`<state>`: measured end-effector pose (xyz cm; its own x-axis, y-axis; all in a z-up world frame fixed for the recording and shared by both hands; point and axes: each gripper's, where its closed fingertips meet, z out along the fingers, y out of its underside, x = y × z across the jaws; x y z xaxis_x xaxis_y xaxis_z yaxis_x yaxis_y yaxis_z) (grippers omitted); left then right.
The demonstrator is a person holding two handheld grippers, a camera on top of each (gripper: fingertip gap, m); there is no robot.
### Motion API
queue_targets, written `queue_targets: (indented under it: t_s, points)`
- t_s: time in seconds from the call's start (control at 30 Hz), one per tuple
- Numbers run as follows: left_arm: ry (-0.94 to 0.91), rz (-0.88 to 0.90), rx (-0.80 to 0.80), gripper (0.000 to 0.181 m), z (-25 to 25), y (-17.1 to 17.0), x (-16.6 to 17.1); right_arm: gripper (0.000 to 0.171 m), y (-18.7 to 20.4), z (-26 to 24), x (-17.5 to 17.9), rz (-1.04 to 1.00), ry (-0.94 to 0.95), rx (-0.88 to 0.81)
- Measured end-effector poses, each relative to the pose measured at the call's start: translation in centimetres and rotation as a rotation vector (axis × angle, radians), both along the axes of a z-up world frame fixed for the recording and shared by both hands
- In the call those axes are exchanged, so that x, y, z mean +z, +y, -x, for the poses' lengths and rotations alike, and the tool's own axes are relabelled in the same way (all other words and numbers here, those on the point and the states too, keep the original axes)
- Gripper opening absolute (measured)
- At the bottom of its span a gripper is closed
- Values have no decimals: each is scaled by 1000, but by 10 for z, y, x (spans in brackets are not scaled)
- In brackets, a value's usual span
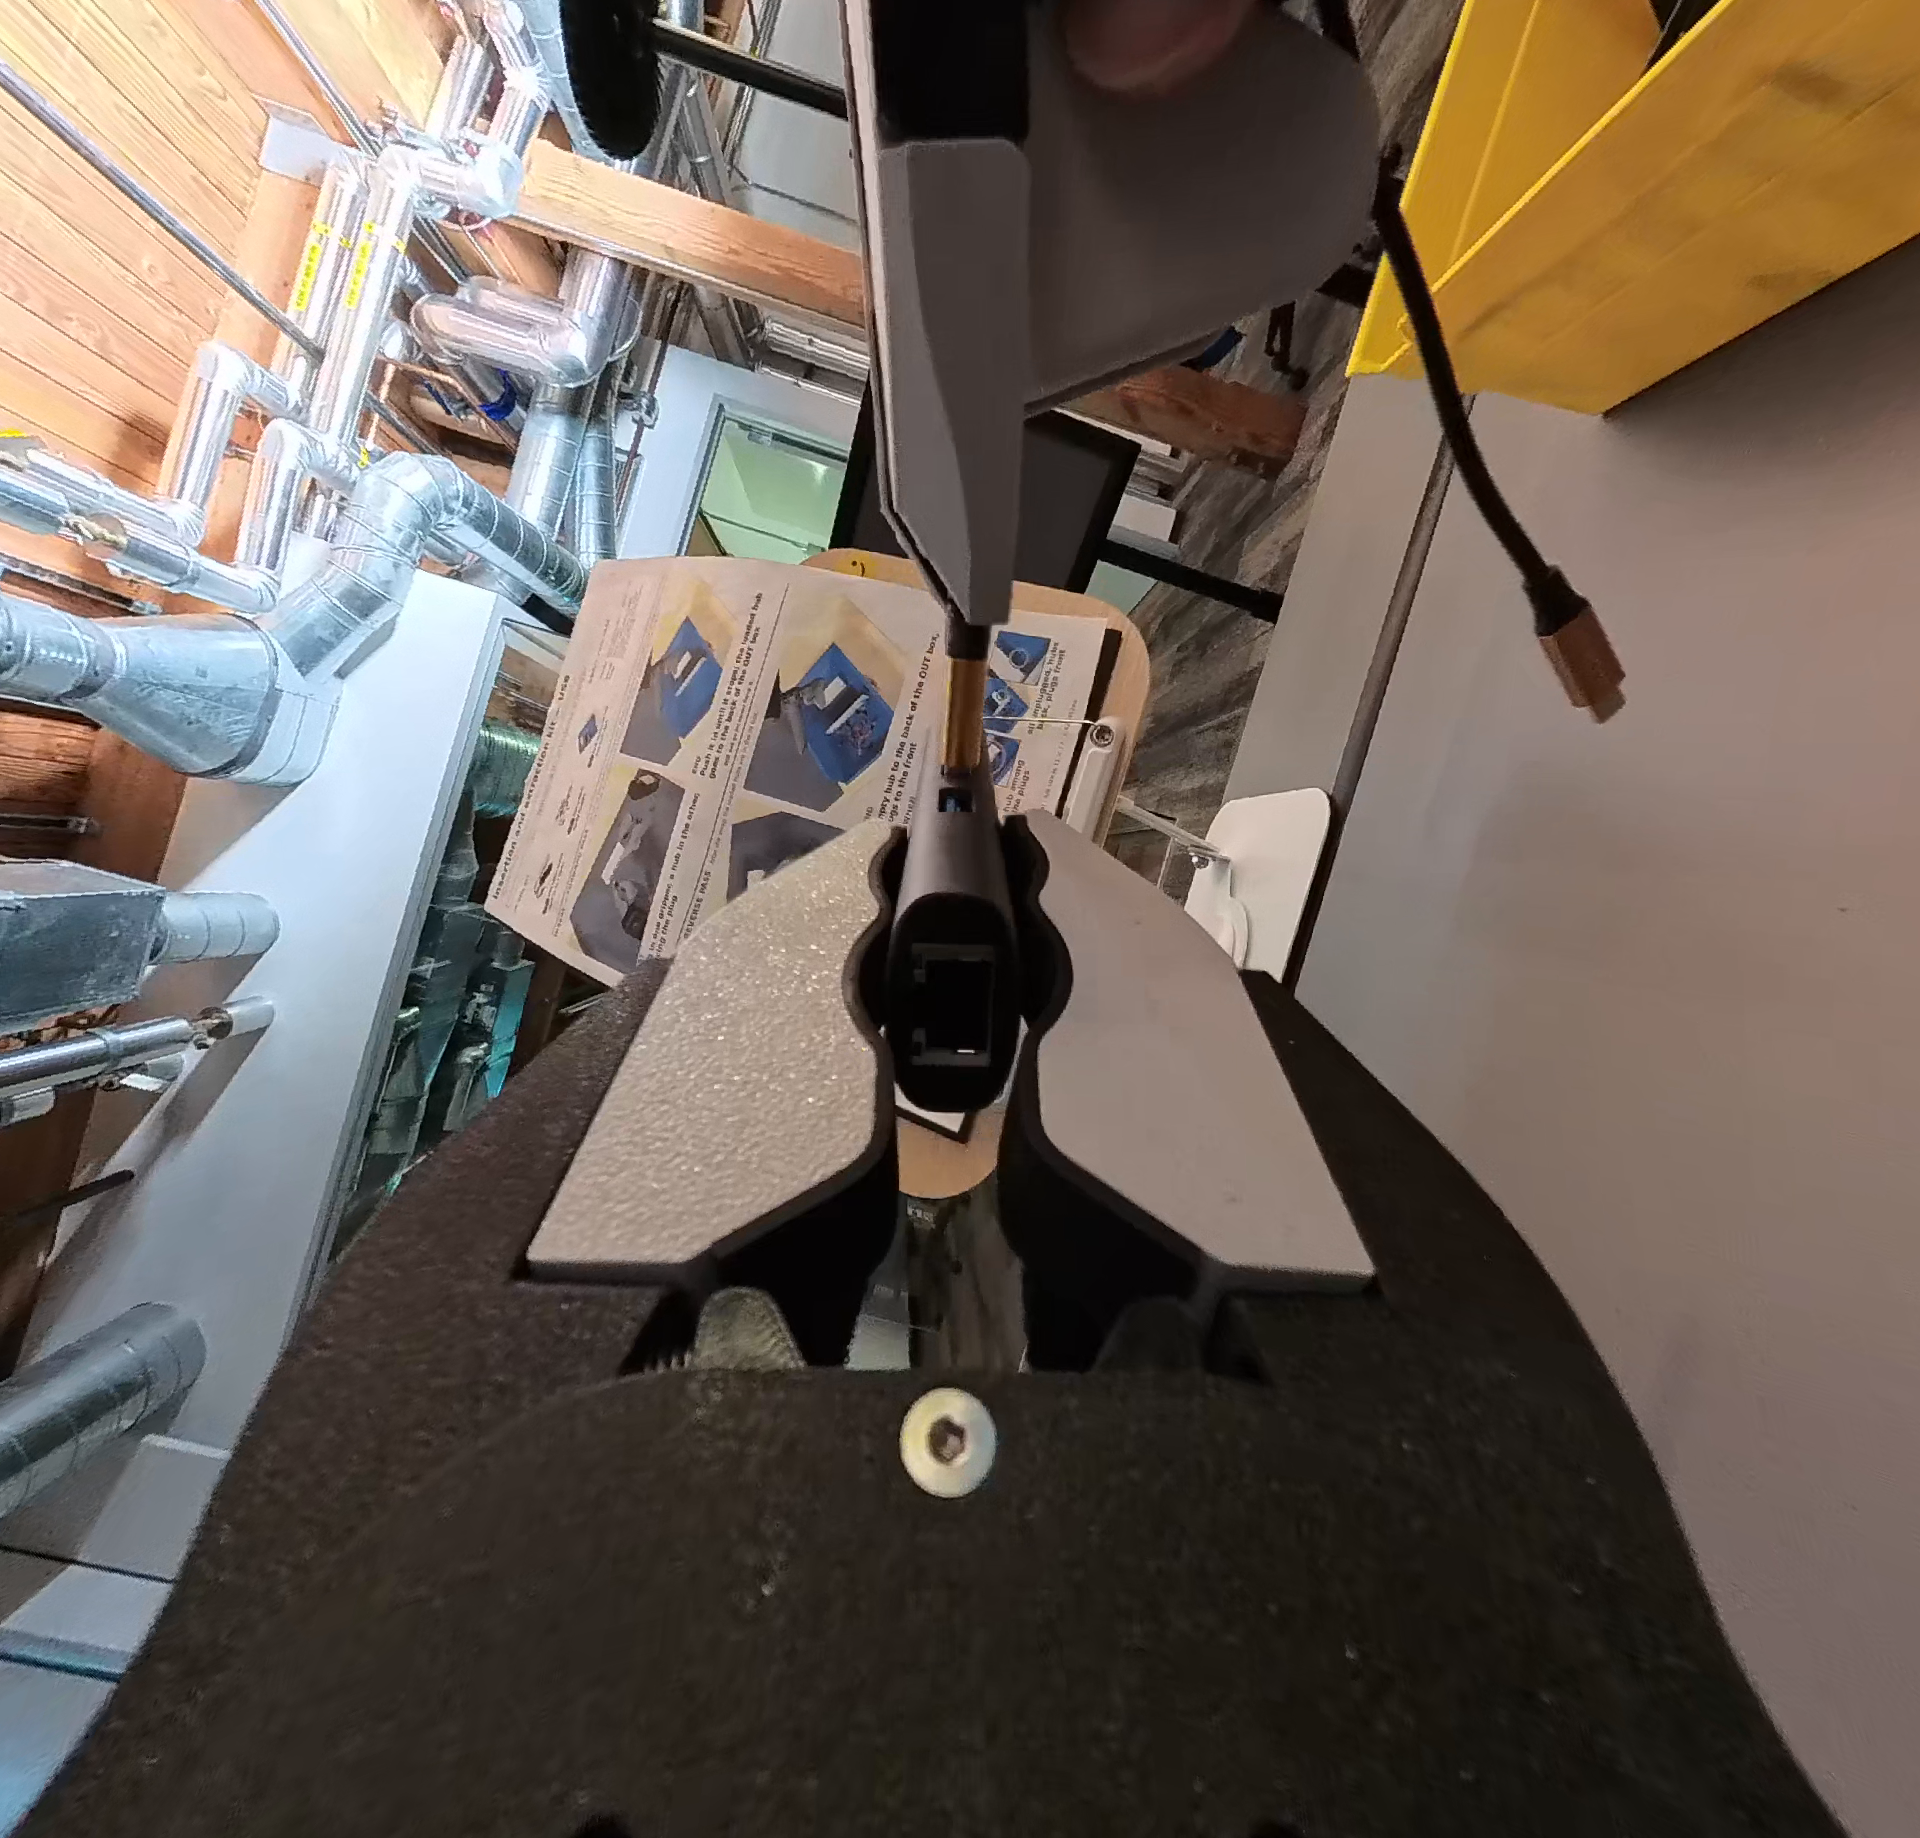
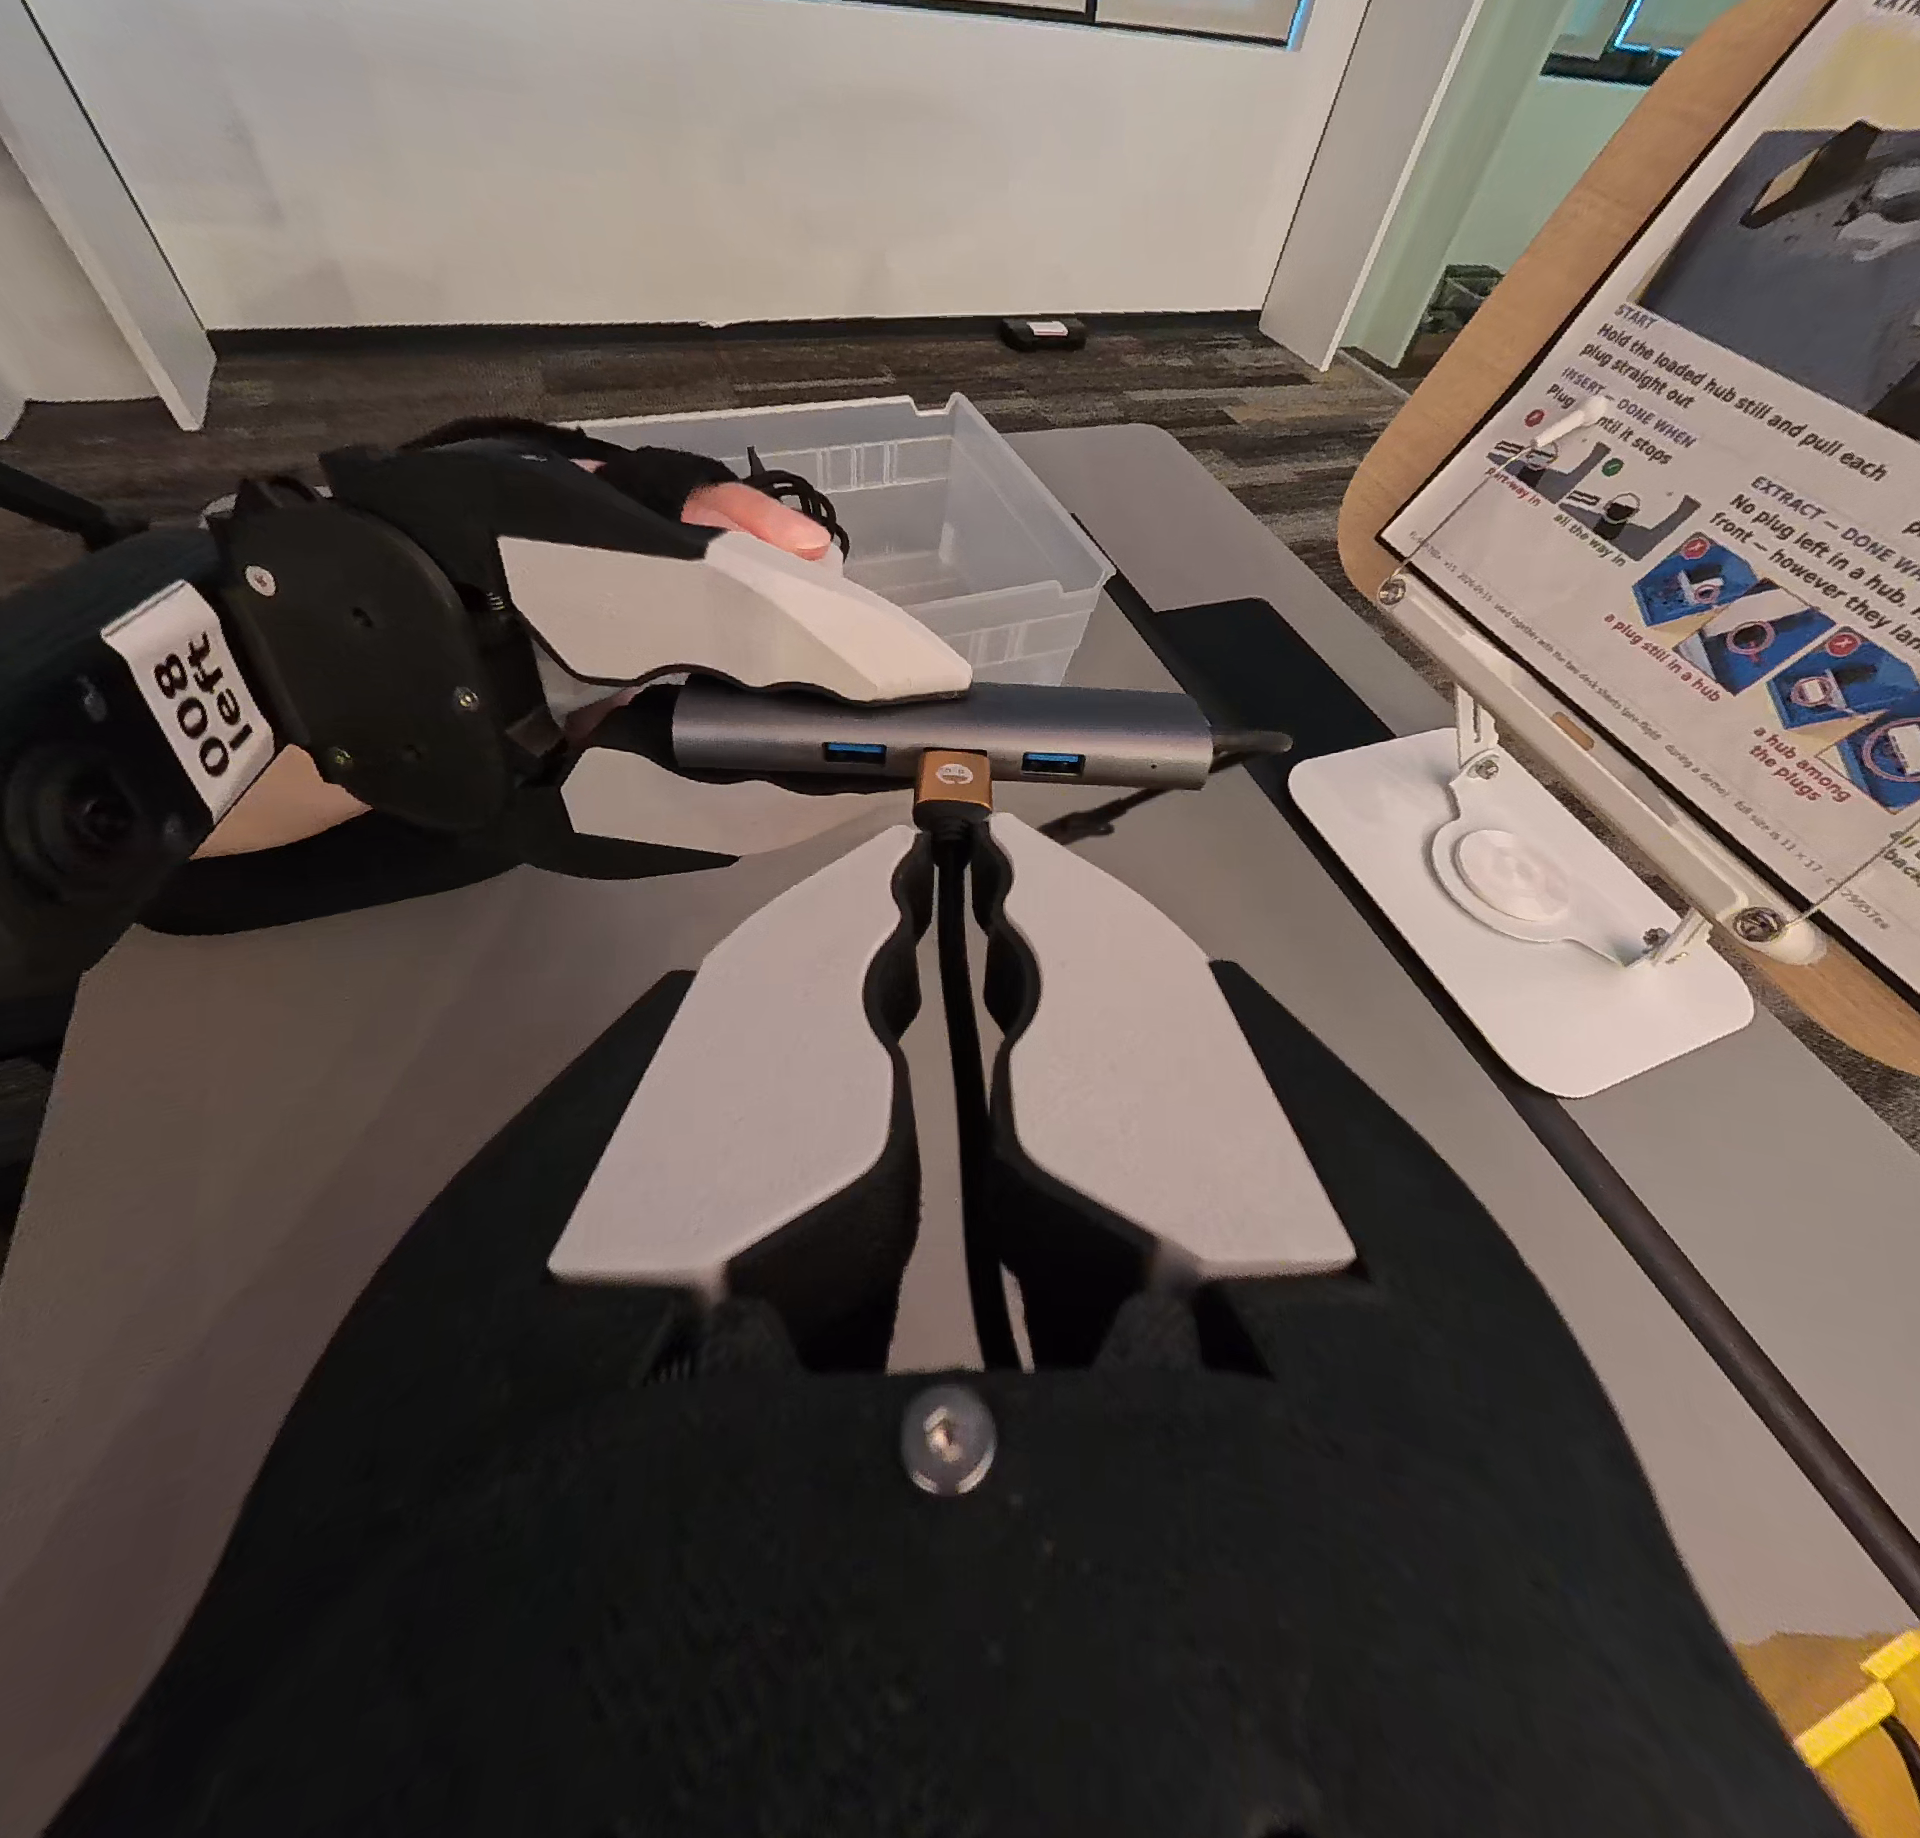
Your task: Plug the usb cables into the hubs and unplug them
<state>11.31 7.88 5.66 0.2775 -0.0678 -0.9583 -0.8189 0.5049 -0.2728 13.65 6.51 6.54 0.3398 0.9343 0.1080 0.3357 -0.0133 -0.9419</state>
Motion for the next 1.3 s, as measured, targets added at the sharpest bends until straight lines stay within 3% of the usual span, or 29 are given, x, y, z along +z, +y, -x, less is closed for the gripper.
queue_targets:
  t_s: [0.3,0.37,0.7,0.83,1.0,1.07,1.3]
  points:
    - [31,-83,0,17,1,-5,11,9,-4,0,9,-16,46,33]
    - [39,-121,-1,17,0,-9,16,16,-9,-2,13,-6,55,54]
    - [94,-268,-104,17,-9,-32,24,27,-35,-42,55,30,198,127]
    - [114,-303,-218,17,-24,-55,23,27,-31,-53,41,-216,63,140]
    - [103,-262,-324,17,-36,-74,20,35,-48,-47,46,-566,58,204]
    - [87,-238,-348,17,-37,-76,20,40,-44,-43,39,-722,-32,152]
    - [73,-129,-390,17,-39,-76,14,41,-38,-16,13,-816,-184,156]
